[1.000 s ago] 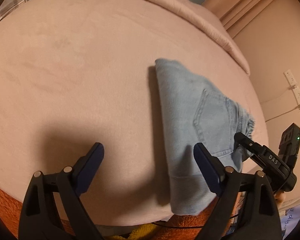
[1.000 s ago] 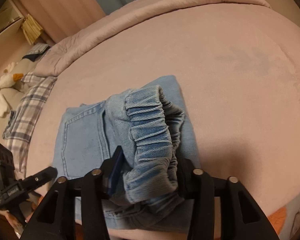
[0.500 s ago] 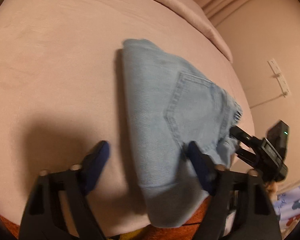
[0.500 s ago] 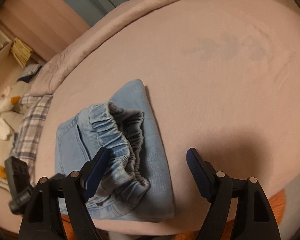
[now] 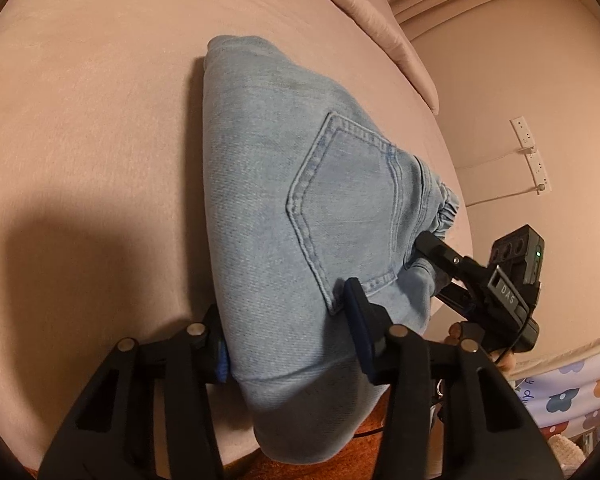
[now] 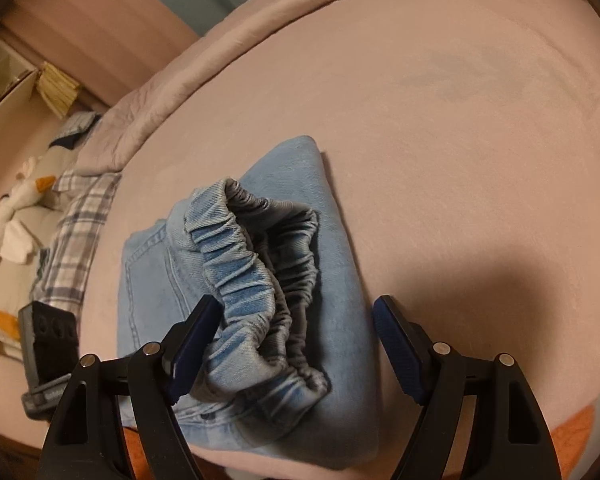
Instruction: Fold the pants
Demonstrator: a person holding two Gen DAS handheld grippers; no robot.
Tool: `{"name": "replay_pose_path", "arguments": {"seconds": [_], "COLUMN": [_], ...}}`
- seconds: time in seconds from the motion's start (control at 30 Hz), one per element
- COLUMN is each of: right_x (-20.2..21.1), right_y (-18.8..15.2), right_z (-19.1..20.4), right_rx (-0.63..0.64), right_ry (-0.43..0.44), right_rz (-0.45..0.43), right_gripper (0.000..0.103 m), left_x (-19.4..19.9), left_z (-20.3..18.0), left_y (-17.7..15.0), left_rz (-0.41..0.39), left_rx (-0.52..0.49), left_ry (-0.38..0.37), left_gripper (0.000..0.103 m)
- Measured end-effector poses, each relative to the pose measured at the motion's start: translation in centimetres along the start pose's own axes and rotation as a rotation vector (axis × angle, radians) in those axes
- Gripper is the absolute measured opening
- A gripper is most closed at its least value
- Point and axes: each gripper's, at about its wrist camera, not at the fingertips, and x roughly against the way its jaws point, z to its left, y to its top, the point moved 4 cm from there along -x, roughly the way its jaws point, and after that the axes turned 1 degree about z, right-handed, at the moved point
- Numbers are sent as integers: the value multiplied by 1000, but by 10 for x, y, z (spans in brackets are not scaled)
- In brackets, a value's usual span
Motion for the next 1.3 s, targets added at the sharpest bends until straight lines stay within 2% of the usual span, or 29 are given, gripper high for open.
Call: {"name": "replay_pose_path", "arguments": {"seconds": [0.1, 0.13, 0.17, 0.23, 0.37, 0.5, 0.63, 0.87, 1.03, 1.3], "right_x": [-3, -4, -3, -3, 6, 17, 27, 12, -17, -57], "right_y": [4, 4, 4, 1, -1, 5, 20, 62, 87, 108], "right_z": [-8, -8, -6, -1, 14, 33, 58, 89, 98, 103], "right_rx": [-15, -13, -11, -15, 15, 72, 142, 213, 235, 289], "right_ry": [83, 90, 90, 101, 46, 0, -1, 12, 5, -35], "right_rz": [-19, -19, -17, -9, -50, -93, -151, -193, -167, -106], "right_gripper": [80, 74, 63, 52, 45, 43, 43, 43, 43, 43], "left_x": [-2, -2, -1, 3, 4, 11, 28, 29, 19, 14], "left_z": [-8, -10, -13, -21, -33, -43, -46, -48, -23, 10], "left_y": [0, -1, -3, -6, 0, 8, 27, 77, 110, 132], "left_rz": [-19, -29, -42, -64, -94, -127, -198, -293, -292, -273], "left_rx": [-22, -29, -41, -67, -106, -138, -164, -190, -150, -83], "left_ry": [27, 40, 59, 89, 128, 156, 158, 234, 278, 315], "left_gripper": [41, 39, 37, 34, 28, 27, 27, 27, 28, 28]}}
